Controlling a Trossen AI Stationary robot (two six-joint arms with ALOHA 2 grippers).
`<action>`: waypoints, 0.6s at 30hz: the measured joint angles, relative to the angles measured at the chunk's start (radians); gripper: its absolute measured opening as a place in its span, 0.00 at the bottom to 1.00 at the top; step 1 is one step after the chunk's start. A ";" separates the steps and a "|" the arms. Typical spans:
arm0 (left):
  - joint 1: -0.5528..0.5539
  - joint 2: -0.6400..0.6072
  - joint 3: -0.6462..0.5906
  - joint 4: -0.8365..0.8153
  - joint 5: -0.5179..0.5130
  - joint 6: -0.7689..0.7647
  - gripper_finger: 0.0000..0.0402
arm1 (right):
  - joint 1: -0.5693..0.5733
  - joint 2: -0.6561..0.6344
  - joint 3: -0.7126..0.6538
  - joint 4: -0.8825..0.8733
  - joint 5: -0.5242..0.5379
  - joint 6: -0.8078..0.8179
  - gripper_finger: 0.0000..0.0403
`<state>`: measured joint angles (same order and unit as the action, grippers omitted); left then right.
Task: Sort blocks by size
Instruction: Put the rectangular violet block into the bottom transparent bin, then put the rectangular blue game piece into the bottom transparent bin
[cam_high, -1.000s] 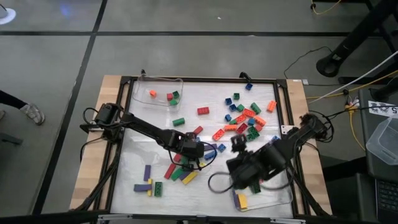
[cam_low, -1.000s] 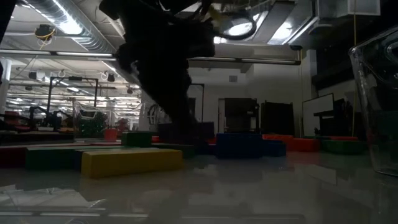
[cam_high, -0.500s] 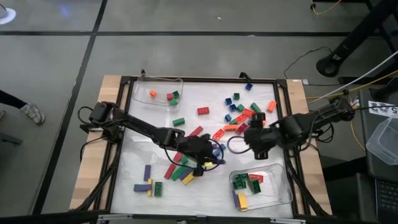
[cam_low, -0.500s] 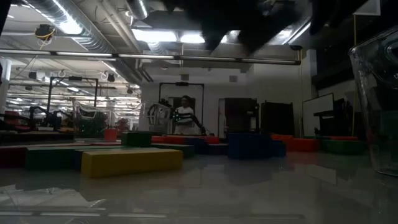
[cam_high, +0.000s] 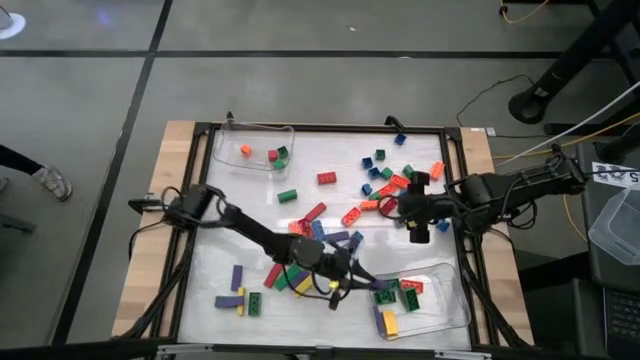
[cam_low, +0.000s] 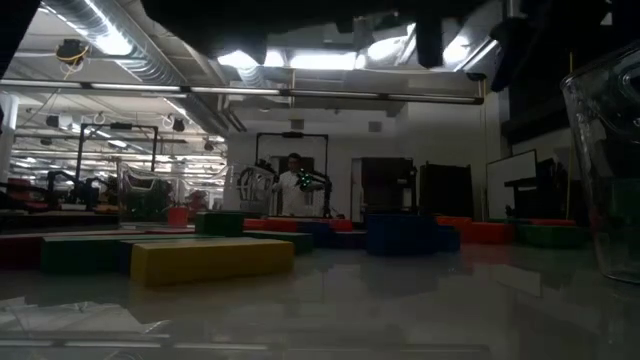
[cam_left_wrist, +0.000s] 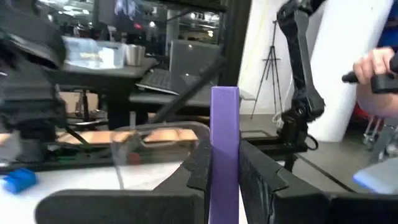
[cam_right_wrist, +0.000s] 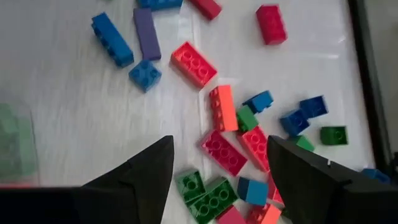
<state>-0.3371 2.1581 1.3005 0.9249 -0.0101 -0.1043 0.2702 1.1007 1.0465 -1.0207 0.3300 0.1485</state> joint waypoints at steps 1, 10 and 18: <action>-0.005 0.026 0.023 -0.001 0.000 0.005 0.12 | -0.006 0.001 -0.003 0.003 -0.017 -0.001 0.63; -0.030 0.152 0.156 -0.044 -0.001 0.119 0.20 | -0.022 0.003 -0.003 0.043 -0.071 -0.008 0.63; -0.021 0.141 0.161 -0.097 -0.064 0.113 0.37 | -0.022 0.004 -0.003 0.119 -0.160 -0.009 0.63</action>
<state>-0.3577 2.2991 1.4616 0.8276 -0.0743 0.0083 0.2481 1.1049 1.0431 -0.9017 0.1697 0.1398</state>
